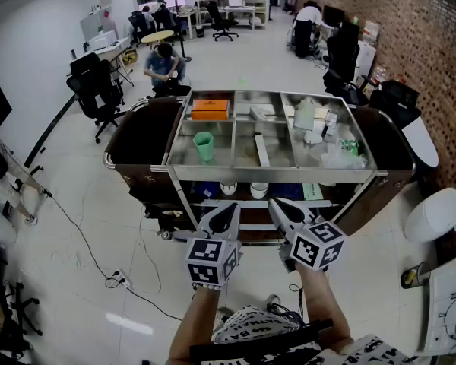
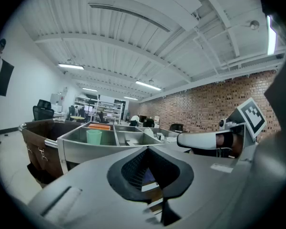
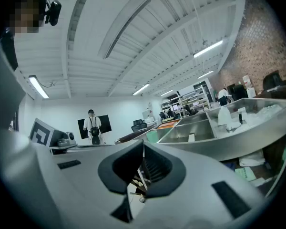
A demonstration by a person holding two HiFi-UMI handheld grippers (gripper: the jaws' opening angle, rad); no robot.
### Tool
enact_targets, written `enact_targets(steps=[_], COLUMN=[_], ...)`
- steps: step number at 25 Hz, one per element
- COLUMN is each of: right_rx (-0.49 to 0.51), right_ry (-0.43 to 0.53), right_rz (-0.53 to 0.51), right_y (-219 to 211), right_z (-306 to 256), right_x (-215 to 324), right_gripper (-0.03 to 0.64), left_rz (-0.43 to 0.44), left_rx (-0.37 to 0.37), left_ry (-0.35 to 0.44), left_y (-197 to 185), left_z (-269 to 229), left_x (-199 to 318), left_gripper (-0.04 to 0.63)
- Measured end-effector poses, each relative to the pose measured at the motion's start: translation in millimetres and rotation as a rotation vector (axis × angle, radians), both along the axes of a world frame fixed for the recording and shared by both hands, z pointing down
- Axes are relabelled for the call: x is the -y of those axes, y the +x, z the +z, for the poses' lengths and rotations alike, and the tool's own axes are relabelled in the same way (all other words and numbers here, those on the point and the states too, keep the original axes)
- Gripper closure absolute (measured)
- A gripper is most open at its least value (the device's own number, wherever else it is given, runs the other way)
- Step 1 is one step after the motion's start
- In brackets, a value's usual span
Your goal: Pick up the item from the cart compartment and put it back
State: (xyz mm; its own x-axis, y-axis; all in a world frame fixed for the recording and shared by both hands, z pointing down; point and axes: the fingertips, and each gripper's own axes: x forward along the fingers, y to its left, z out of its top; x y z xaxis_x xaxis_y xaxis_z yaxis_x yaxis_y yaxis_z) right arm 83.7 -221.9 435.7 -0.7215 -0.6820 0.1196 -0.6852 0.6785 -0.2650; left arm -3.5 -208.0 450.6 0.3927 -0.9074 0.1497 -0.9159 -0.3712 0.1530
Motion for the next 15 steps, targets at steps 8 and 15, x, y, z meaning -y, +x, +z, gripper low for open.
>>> enact_targets(steps=[8,15], right_rx=[-0.178,-0.429], right_ry=[0.028,-0.025], right_rz=[-0.001,0.051], right_y=[-19,-28], right_z=[-3,-34], right_x=[32,110], right_gripper=[0.467,0.373], left_rz=[0.07,0.113], left_rx=[0.042,0.02], left_ry=[0.017,-0.008], left_y=[-21,-27], left_z=[-1,-6], left_x=[-8,29], left_gripper=[0.591,0.591])
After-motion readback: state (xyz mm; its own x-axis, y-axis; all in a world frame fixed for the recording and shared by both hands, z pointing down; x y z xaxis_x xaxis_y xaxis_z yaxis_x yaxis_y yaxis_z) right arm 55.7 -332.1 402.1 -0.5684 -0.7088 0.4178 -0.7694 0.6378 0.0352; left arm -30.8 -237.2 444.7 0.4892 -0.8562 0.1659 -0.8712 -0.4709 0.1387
